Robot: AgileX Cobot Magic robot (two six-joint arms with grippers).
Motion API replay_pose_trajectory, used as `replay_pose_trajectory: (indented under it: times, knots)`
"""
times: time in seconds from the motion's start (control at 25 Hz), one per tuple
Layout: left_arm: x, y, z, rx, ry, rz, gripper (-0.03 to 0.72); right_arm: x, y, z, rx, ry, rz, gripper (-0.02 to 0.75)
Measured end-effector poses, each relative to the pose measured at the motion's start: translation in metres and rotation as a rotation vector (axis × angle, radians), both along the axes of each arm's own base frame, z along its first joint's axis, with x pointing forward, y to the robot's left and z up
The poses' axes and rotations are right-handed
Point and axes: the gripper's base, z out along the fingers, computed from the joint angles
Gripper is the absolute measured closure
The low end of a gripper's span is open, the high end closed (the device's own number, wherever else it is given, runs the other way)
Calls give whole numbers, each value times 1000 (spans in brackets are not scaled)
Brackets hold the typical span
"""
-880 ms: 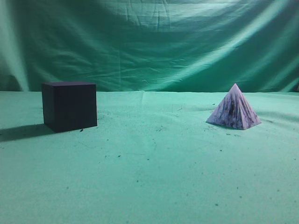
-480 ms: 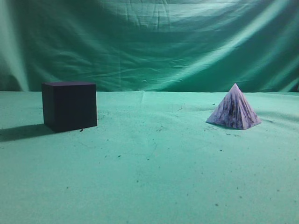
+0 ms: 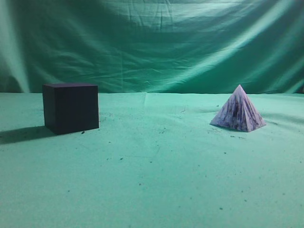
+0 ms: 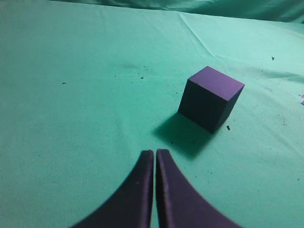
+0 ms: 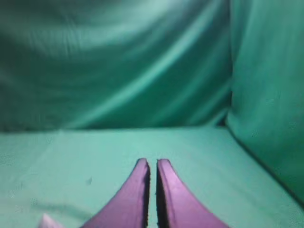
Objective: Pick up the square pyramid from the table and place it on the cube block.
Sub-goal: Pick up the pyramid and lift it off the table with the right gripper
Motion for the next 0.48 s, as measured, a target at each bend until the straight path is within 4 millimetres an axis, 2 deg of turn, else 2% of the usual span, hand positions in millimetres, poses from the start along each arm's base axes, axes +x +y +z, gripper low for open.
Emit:
replay_pose_trajectory:
  times: [0.12,0.2,0.36,0.48]
  knots:
    - [0,0,0,0,0,0,688,-2,0,20,17,-223,2,738]
    - [0,0,0,0,0,0,688,-3,0,27,20,-248,2,738]
    - [0,0,0,0,0,0,688,-7,0,62,16,-132,2,738]
    - [0,0,0,0,0,0,688,0,0,81,18,61,3,738]
